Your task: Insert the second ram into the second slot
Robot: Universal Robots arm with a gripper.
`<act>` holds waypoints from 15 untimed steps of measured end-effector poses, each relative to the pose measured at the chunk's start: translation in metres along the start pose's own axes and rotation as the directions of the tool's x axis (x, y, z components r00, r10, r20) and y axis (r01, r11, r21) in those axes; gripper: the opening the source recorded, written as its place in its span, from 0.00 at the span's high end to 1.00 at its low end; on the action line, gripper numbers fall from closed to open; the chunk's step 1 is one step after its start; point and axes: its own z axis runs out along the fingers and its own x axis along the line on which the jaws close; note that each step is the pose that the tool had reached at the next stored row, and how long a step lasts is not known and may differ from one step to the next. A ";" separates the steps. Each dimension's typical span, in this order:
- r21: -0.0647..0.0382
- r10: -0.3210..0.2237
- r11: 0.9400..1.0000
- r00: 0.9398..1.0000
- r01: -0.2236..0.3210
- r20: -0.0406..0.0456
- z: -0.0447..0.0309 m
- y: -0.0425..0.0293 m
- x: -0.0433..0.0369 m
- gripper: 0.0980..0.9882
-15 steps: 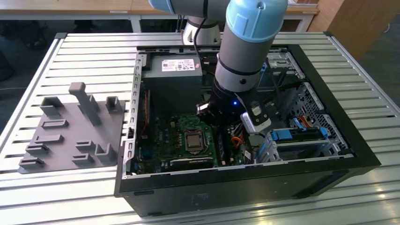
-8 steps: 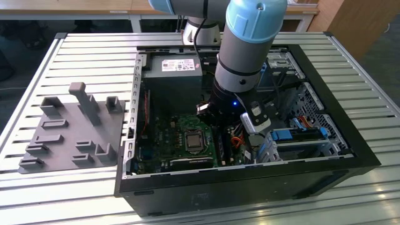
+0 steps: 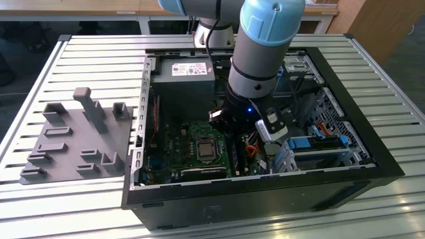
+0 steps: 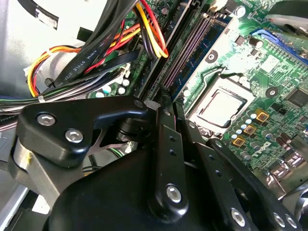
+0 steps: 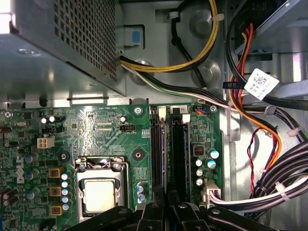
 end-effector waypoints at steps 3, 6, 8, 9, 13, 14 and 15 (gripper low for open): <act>0.000 0.000 1.000 1.000 0.000 0.000 -0.0015 0.0000 0.0001 0.95; 0.000 -0.005 1.000 1.000 0.005 0.000 -0.0016 0.0000 0.0000 0.95; 0.001 -0.012 1.000 1.000 0.012 0.000 -0.0017 0.0000 0.0000 0.95; 0.001 -0.016 1.000 1.000 0.016 0.000 -0.0018 0.0000 0.0000 0.95; 0.001 -0.032 0.999 0.999 0.032 0.000 -0.0010 0.0000 -0.0001 0.95; 0.001 -0.034 0.999 0.999 0.034 0.000 -0.0006 0.0001 -0.0001 0.95; 0.001 -0.034 0.999 0.999 0.034 -0.001 -0.0002 0.0001 -0.0001 0.95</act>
